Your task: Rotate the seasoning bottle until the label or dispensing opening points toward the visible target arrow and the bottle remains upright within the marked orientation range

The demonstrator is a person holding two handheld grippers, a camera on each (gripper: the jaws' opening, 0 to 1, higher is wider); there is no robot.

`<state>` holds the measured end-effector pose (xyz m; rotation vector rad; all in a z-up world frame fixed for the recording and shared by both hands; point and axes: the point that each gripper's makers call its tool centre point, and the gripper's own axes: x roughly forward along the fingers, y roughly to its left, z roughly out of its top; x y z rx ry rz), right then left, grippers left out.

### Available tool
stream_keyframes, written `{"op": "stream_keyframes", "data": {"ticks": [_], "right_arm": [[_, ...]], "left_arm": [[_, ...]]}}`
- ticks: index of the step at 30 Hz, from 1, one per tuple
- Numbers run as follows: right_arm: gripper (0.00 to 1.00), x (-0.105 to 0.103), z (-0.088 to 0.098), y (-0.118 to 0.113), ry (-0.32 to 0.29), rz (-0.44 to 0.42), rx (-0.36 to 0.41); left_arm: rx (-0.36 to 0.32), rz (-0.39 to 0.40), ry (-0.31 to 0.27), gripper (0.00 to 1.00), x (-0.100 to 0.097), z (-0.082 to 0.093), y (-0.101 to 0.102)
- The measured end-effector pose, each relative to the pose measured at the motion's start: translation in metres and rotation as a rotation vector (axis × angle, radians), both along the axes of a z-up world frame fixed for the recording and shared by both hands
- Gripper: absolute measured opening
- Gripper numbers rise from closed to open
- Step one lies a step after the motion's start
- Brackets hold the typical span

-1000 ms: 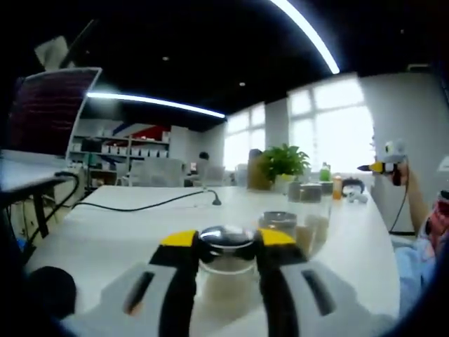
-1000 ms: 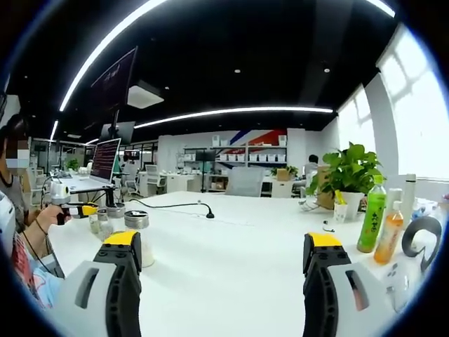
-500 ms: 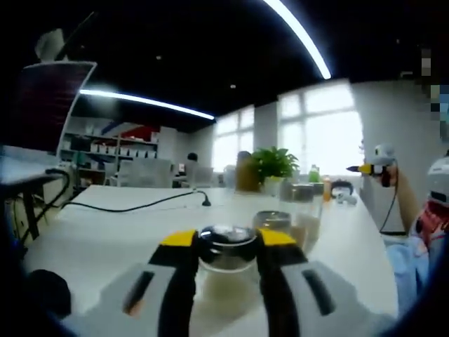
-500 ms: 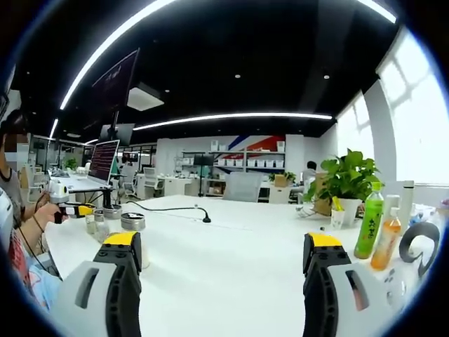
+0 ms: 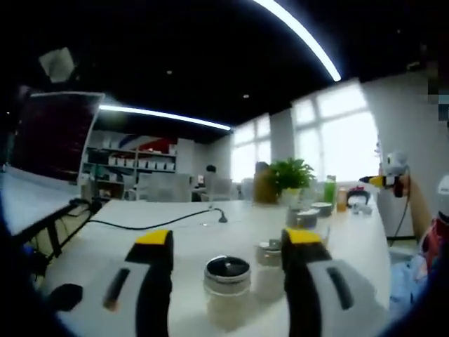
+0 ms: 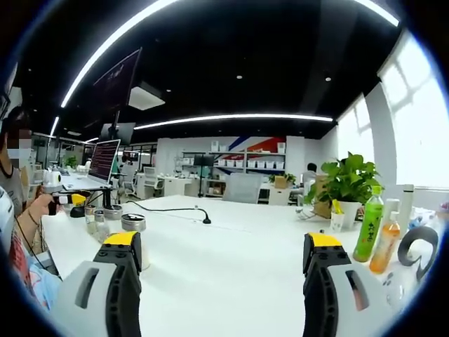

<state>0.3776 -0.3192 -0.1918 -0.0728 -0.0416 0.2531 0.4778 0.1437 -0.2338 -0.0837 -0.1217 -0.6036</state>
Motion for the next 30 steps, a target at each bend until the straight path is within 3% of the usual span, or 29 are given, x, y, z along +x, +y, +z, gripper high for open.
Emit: {"op": "stream_keyframes", "data": {"ticks": [5, 8, 13, 16, 19, 22, 30], "right_arm": [[0.99, -0.001, 0.000, -0.002, 0.001, -0.008, 0.005], [0.99, -0.001, 0.001, -0.004, 0.001, -0.010, 0.002], [0.98, 0.000, 0.001, -0.005, 0.000, -0.016, 0.021], [0.98, -0.001, 0.003, -0.004, -0.006, -0.014, 0.024], [0.98, -0.001, 0.002, -0.006, -0.004, -0.019, 0.024], [0.98, -0.001, 0.002, -0.007, -0.004, -0.020, 0.019], [0.98, 0.000, 0.000, -0.005, 0.011, -0.006, 0.035]], "left_arm": [[-0.011, 0.158, 0.032, 0.50, 0.001, -0.004, 0.017], [0.074, 0.174, 0.031, 0.50, -0.001, -0.008, 0.012], [0.040, 0.224, 0.045, 0.47, 0.000, -0.011, 0.001], [0.027, 0.330, 0.042, 0.47, 0.002, -0.016, 0.006], [0.044, 0.351, 0.045, 0.46, 0.002, -0.022, -0.001], [0.054, 0.430, 0.006, 0.46, 0.003, -0.020, 0.007], [0.023, 0.419, 0.071, 0.49, 0.012, -0.043, 0.002]]}}
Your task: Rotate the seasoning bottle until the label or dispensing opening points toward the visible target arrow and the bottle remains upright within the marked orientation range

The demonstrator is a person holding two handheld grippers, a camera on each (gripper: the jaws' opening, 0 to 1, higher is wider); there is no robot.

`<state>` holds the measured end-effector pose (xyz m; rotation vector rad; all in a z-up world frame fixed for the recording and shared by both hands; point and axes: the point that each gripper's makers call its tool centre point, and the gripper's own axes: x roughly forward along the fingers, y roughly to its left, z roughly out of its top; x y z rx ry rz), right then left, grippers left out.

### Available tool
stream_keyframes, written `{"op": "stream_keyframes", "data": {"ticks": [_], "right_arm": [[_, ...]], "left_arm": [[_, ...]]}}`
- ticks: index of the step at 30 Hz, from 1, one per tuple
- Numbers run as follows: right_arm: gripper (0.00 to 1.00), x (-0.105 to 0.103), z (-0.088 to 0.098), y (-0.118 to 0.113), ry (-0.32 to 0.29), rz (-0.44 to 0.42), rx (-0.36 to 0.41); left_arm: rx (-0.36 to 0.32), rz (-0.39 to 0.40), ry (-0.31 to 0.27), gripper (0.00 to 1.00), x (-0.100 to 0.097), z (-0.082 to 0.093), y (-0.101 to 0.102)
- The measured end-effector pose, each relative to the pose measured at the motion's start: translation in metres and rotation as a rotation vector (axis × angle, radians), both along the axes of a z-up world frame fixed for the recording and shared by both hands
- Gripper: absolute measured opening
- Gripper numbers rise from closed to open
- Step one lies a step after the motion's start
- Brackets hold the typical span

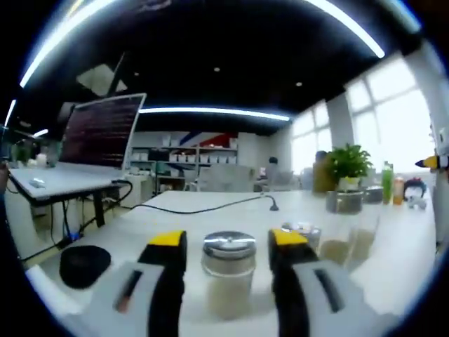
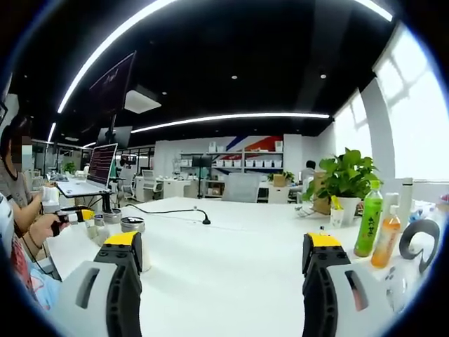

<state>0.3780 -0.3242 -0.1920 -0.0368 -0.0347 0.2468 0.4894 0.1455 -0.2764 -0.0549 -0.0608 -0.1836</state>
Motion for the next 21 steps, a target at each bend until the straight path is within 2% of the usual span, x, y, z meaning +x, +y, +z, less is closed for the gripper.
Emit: {"op": "stream_keyframes", "data": {"ticks": [5, 12, 17, 19, 21], "right_arm": [[0.98, -0.002, -0.002, 0.002, 0.006, 0.005, -0.014], [0.98, -0.001, -0.002, 0.003, 0.004, 0.012, -0.011], [0.98, 0.001, -0.007, 0.006, 0.024, 0.029, 0.002], [0.98, 0.000, -0.007, 0.005, 0.022, 0.026, -0.001], [0.98, 0.000, -0.007, 0.004, 0.021, 0.024, 0.008]], "left_arm": [[-0.029, -0.028, 0.021, 0.49, 0.003, -0.004, -0.005], [0.005, 0.005, 0.039, 0.48, 0.010, -0.014, 0.000], [0.000, 0.001, 0.041, 0.45, 0.012, -0.016, 0.001], [0.019, -0.018, 0.032, 0.38, 0.012, -0.016, -0.003], [0.049, -0.008, 0.038, 0.37, 0.013, -0.017, -0.005]]}}
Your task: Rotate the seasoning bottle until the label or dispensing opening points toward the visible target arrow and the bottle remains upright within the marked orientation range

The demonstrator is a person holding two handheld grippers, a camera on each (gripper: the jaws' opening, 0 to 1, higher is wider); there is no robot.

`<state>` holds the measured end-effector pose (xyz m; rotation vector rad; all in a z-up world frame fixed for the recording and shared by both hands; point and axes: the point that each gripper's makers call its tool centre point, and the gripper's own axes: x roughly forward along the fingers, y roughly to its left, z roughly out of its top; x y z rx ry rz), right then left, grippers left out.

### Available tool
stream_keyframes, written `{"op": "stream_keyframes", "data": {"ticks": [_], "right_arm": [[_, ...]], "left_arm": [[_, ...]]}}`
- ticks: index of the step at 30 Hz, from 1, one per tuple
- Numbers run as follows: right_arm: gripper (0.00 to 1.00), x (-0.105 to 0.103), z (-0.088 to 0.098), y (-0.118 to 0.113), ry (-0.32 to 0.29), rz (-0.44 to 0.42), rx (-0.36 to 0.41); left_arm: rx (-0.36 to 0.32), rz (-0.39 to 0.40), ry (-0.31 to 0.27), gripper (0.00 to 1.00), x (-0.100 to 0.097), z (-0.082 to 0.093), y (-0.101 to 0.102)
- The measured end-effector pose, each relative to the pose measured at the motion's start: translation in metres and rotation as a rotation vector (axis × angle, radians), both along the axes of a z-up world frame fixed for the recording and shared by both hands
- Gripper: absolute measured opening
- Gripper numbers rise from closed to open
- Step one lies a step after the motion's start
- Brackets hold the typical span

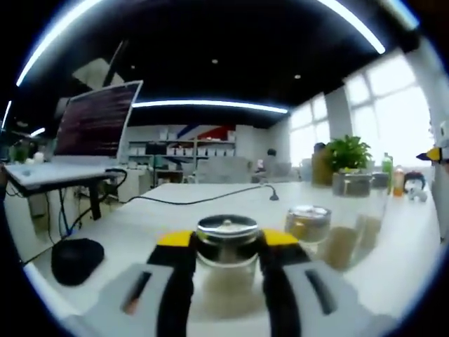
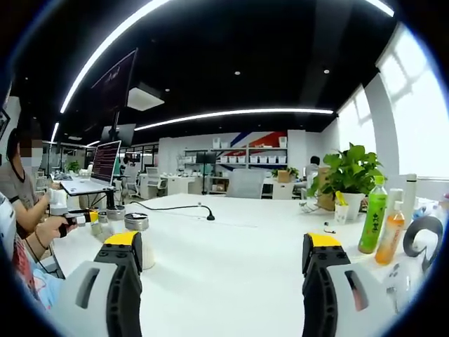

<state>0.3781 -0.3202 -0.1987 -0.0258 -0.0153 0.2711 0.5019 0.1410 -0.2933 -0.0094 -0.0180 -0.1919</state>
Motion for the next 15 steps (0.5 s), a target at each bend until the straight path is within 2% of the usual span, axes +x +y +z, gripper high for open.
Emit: {"op": "stream_keyframes", "data": {"ticks": [15], "right_arm": [[0.98, -0.0028, 0.0021, -0.0006, -0.003, -0.012, -0.023]], "left_arm": [[0.001, -0.040, -0.015, 0.36, -0.0007, 0.0003, 0.0017]]}}
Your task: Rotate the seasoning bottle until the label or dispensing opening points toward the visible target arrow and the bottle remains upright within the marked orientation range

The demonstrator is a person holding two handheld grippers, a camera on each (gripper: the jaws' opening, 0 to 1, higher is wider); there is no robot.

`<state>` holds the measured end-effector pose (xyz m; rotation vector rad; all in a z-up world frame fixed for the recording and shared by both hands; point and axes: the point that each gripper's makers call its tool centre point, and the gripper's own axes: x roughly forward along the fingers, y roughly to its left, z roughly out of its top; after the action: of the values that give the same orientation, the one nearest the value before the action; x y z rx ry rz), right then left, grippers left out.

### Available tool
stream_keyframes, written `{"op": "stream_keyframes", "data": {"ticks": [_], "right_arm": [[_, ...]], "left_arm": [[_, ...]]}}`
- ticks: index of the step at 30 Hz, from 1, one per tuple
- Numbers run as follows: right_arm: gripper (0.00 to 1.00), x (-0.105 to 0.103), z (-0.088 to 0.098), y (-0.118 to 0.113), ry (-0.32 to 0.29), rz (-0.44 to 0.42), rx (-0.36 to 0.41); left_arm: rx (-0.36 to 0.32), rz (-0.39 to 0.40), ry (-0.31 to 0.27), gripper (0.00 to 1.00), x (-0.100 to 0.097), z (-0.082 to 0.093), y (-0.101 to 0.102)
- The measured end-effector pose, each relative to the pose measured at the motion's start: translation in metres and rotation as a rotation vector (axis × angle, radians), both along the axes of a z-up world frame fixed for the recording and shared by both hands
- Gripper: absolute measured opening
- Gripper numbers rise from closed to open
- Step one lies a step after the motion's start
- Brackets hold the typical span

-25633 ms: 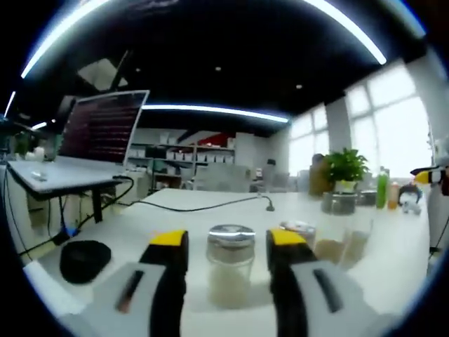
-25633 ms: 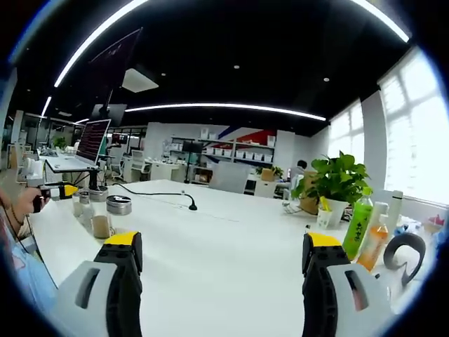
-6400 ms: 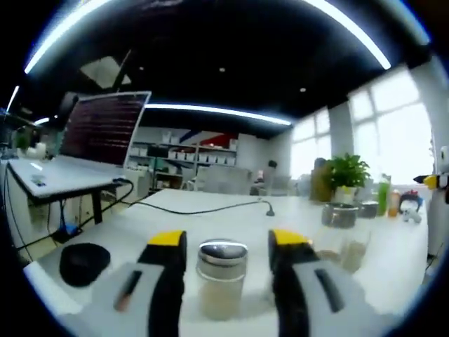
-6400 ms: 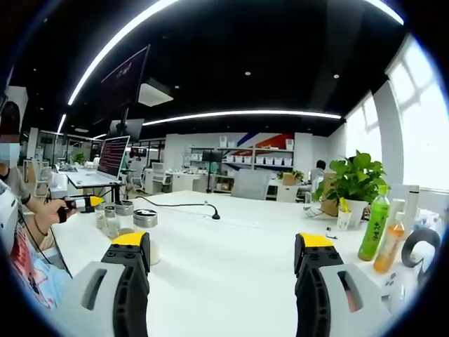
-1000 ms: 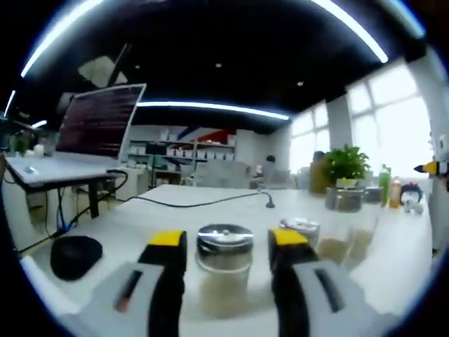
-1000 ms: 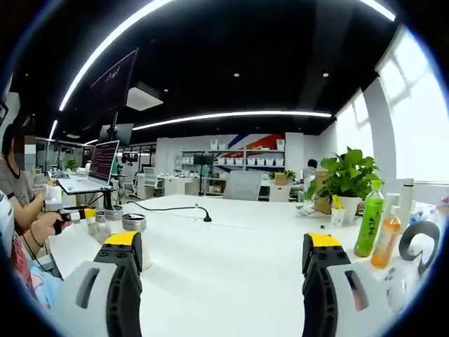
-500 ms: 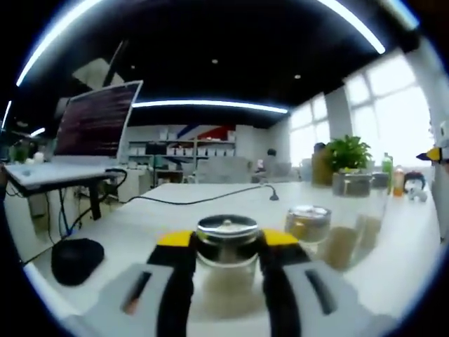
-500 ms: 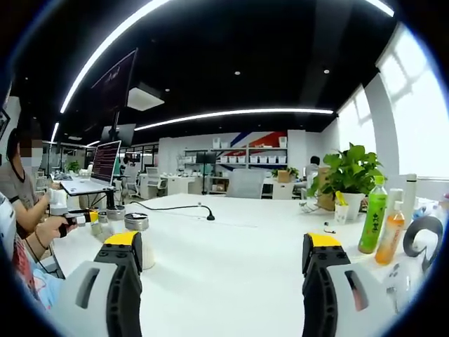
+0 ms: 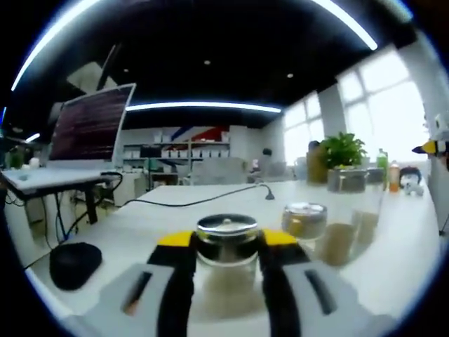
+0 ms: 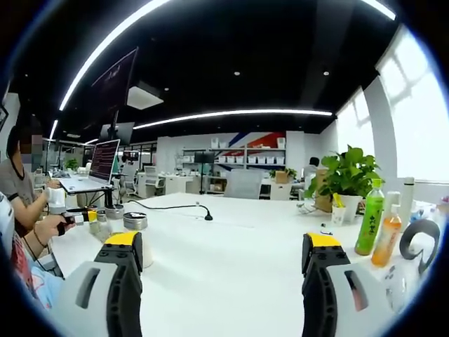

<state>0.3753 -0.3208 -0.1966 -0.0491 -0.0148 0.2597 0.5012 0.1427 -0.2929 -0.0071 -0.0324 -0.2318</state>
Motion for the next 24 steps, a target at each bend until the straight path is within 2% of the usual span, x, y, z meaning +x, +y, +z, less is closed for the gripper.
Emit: {"op": "stream_keyframes", "data": {"ticks": [10, 19, 24], "right_arm": [[0.98, 0.000, 0.000, -0.002, 0.002, -0.009, 0.004], [0.98, 0.000, 0.000, -0.004, 0.003, -0.013, 0.003], [0.98, 0.000, -0.001, -0.003, 0.006, -0.009, 0.003]], "left_arm": [[0.002, -0.037, 0.009, 0.36, 0.001, -0.001, 0.001], [-0.006, -0.126, 0.019, 0.36, 0.002, -0.001, -0.004], [0.018, -0.181, 0.022, 0.36, 0.001, -0.001, -0.010]]}}
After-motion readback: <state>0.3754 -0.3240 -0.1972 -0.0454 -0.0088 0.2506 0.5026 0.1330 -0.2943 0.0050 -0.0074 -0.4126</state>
